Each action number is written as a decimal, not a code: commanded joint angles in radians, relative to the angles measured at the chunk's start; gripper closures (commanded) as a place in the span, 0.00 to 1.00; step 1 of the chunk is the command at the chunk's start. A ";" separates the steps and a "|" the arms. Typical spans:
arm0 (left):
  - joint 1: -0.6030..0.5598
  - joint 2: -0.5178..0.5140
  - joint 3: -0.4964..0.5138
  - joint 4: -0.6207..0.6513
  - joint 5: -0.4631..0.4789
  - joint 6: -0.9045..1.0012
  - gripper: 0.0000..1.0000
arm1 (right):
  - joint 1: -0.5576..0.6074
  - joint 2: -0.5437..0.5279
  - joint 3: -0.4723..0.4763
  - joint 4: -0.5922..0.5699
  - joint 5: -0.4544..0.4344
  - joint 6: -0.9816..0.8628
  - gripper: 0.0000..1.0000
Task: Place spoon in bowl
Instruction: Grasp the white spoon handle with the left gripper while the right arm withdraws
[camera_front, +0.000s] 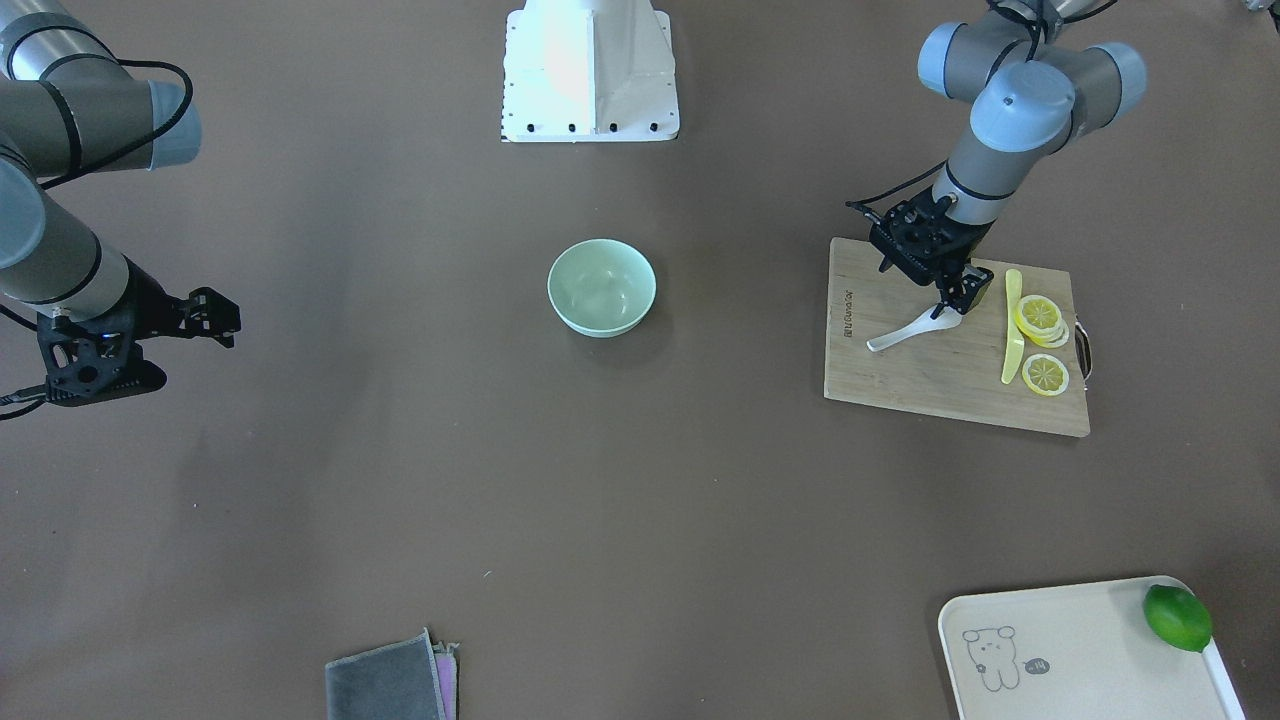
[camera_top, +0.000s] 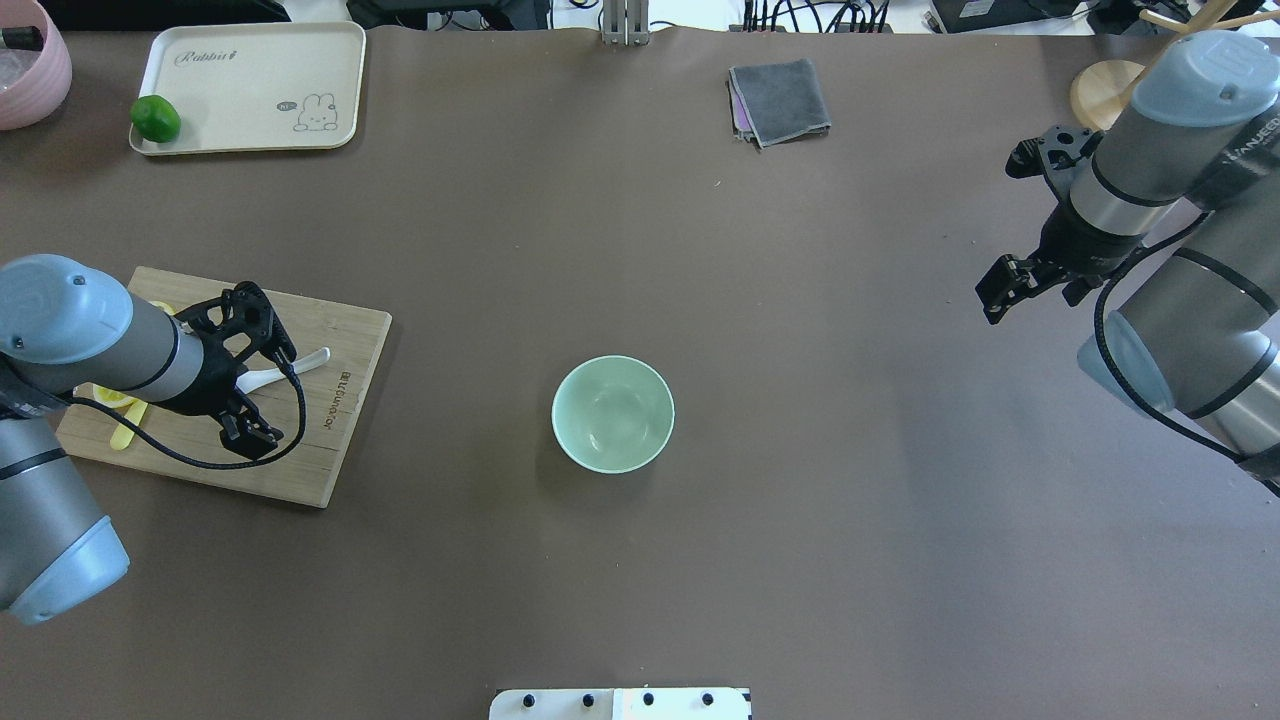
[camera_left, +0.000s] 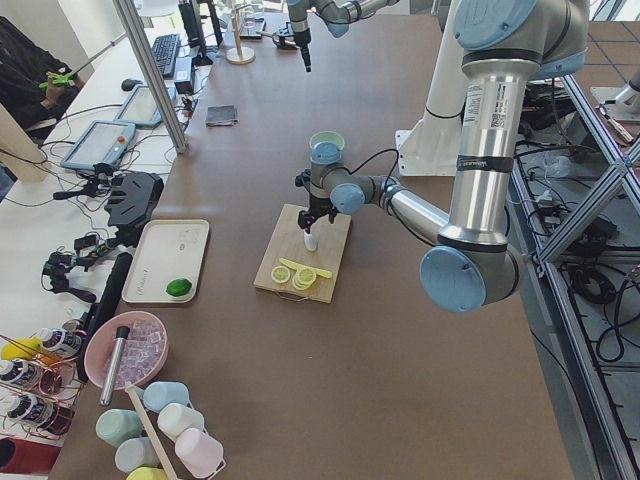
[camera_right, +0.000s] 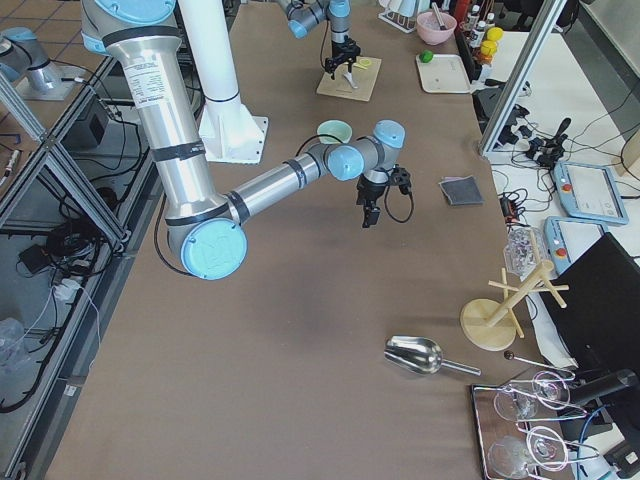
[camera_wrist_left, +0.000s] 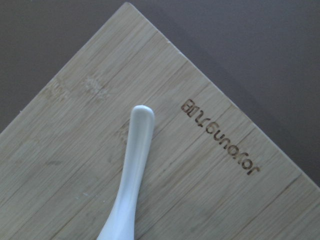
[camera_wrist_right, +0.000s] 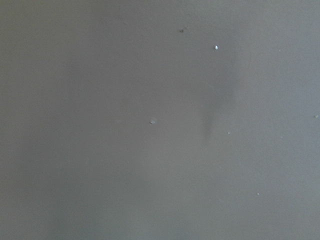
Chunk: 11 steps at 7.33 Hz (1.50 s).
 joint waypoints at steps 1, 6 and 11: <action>-0.021 -0.019 0.044 0.000 -0.013 0.040 0.04 | 0.010 -0.023 0.005 -0.001 0.002 -0.019 0.00; -0.064 -0.067 0.118 0.003 -0.019 0.085 0.07 | 0.042 -0.052 0.011 -0.001 0.014 -0.058 0.00; -0.075 -0.070 0.123 0.014 -0.100 0.091 0.36 | 0.054 -0.053 0.009 -0.007 0.016 -0.078 0.00</action>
